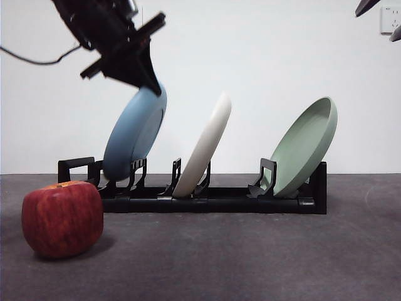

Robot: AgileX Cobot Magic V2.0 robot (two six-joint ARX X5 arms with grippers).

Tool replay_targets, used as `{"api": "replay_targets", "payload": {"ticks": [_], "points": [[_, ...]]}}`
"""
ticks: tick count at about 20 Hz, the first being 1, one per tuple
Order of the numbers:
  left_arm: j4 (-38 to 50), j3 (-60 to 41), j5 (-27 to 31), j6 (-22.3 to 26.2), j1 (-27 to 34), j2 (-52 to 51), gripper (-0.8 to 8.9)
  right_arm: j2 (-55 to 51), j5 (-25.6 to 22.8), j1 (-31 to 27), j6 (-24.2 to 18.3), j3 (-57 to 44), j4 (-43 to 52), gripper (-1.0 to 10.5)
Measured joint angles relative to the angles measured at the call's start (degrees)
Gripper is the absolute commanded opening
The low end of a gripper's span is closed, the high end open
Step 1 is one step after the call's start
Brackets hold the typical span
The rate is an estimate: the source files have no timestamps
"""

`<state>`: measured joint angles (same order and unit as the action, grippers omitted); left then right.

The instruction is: Take the blue plate from the plate rack,put the plate on the table,take the apple from the table,put the apple in the plate

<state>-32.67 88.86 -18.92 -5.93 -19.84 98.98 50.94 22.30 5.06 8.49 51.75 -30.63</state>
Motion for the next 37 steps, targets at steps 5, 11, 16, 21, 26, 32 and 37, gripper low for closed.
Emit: {"api": "replay_targets", "payload": {"ticks": [5,11,16,21,26,32,37], "points": [[-9.27,12.09,0.70,3.17,-1.01,-4.81,-0.07,0.00,0.00,0.00,-0.02,0.00,0.00,3.1],[-22.27,14.69,0.98,10.27,-8.33,-19.08,-0.07,0.00,0.00,-0.07,-0.17,0.00,0.00,3.1],[-33.16,14.43,11.50,13.40,-20.87,-25.03,-0.07,0.00,-2.05,-0.15,-0.20,0.00,0.00,3.1],[-30.47,4.13,25.86,9.60,-37.81,-25.42,-0.07,0.00,-6.05,-0.17,-0.37,0.00,0.00,3.1],[-19.04,-11.67,36.15,2.71,-51.10,-25.18,-0.08,0.00,-6.10,-0.20,-0.37,0.00,0.00,3.1],[-11.32,-18.08,36.44,2.05,-54.21,-14.99,-0.08,0.00,-6.25,-0.20,-0.37,0.00,-0.02,3.1],[-2.49,-18.05,36.44,6.84,-53.44,-3.37,-0.08,0.00,-6.25,-0.20,-0.37,0.00,-0.04,3.1]]}}
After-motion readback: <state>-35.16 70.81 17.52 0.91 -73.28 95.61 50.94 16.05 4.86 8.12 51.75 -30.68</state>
